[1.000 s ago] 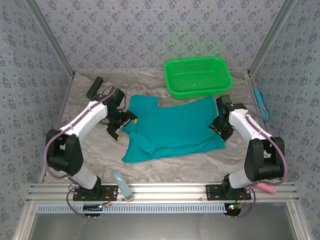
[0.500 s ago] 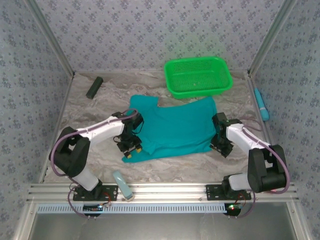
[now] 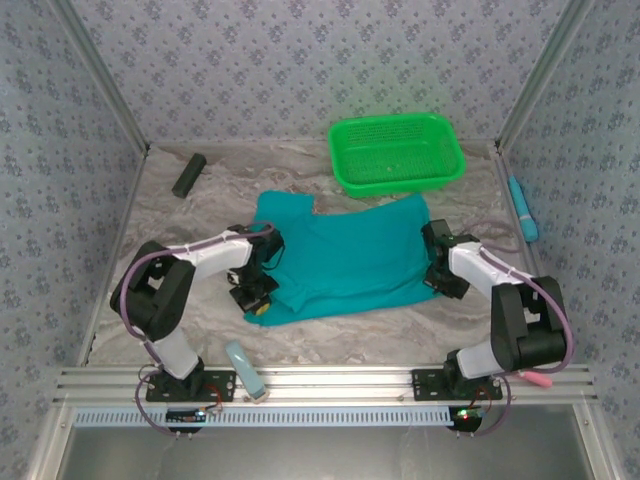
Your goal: Fold the inside-out t-shirt
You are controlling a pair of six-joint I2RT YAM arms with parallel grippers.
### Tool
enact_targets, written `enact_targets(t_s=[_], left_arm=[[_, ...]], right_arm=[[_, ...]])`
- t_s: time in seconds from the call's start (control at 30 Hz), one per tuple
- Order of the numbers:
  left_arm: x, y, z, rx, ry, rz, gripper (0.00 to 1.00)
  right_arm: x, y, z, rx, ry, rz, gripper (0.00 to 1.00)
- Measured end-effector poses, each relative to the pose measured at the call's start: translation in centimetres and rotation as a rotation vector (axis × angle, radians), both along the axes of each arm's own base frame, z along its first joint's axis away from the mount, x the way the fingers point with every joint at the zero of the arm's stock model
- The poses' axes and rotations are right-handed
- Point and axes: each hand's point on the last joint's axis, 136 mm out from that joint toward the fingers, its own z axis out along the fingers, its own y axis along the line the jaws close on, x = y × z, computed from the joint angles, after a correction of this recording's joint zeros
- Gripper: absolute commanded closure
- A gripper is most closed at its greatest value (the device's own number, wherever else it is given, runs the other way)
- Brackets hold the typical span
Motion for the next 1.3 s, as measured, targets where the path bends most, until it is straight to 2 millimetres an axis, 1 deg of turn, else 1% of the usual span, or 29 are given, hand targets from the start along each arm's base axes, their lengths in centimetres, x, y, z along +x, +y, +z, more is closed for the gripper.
enact_targets(t_s=[0.07,0.17,0.23,0.33,0.43,0.53,0.57,0.6,0.7,0.8,0.83,0.9,0.93,0.97,1.03,1.1,1.13,1.2,1.27,1.3], left_arm=[[0.3,1.0,0.1,0.009,0.008,0.025,1.0],[1.2,3.5,0.1,0.054,-0.003,0.064,1.0],[1.7,5.4,0.2,0.092,-0.018,0.083,1.0],[2.4,7.2,0.3,0.128,-0.039,0.092,1.0],[2.6,7.5,0.3,0.128,-0.042,0.074,1.0],[2.6,7.5,0.2,0.12,-0.044,0.058,0.99],[2.6,7.4,0.2,0.119,-0.044,0.058,0.95],[2.6,7.4,0.2,0.118,-0.044,0.055,0.89],[2.7,7.2,0.1,0.103,-0.046,0.044,0.82],[2.6,7.1,0.1,0.088,-0.042,0.042,0.72],[2.6,7.0,0.1,0.085,-0.044,0.045,0.7],[2.6,7.0,0.3,0.079,-0.052,0.047,0.7],[2.6,6.9,0.4,0.074,-0.056,0.048,0.7],[2.6,6.9,0.4,0.069,-0.059,0.05,0.7],[2.6,6.7,0.4,0.059,-0.06,0.052,0.7],[2.5,6.6,0.2,0.054,-0.057,0.056,0.69],[2.5,6.6,0.2,0.052,-0.058,0.057,0.69],[2.5,6.5,0.2,0.049,-0.06,0.057,0.69],[2.5,6.5,0.2,0.046,-0.059,0.056,0.69],[2.5,6.5,0.2,0.046,-0.059,0.056,0.7]], right_arm=[[1.0,0.3,0.3,0.012,-0.02,0.047,1.0],[2.6,1.2,0.9,0.046,-0.049,0.145,1.0],[3.8,1.8,1.8,0.056,-0.06,0.217,1.0],[6.0,2.3,2.9,0.044,-0.073,0.309,1.0],[7.1,2.6,3.5,0.025,-0.073,0.395,1.0],[7.2,3.0,3.9,0.009,-0.066,0.473,0.82],[7.1,3.2,4.1,0.006,-0.064,0.491,0.8],[6.9,3.3,4.3,0.006,-0.062,0.506,0.79],[6.6,3.7,5.5,0.003,-0.064,0.533,0.76],[6.4,4.7,7.2,-0.02,-0.065,0.562,0.69],[6.3,5.2,7.7,-0.016,-0.063,0.564,0.67],[5.9,6.1,8.2,0.017,-0.068,0.528,0.61],[5.5,6.4,8.1,0.048,-0.069,0.495,0.55],[4.9,6.6,7.8,0.08,-0.068,0.456,0.53],[3.3,6.9,6.5,0.163,-0.058,0.379,0.52],[1.6,6.7,4.7,0.241,-0.035,0.309,0.52],[1.2,6.4,3.9,0.274,-0.028,0.277,0.53],[0.8,6.0,2.6,0.33,-0.021,0.227,0.55],[1.0,6.4,1.7,0.386,-0.023,0.202,0.56],[1.3,6.8,1.4,0.409,-0.022,0.198,0.58]])
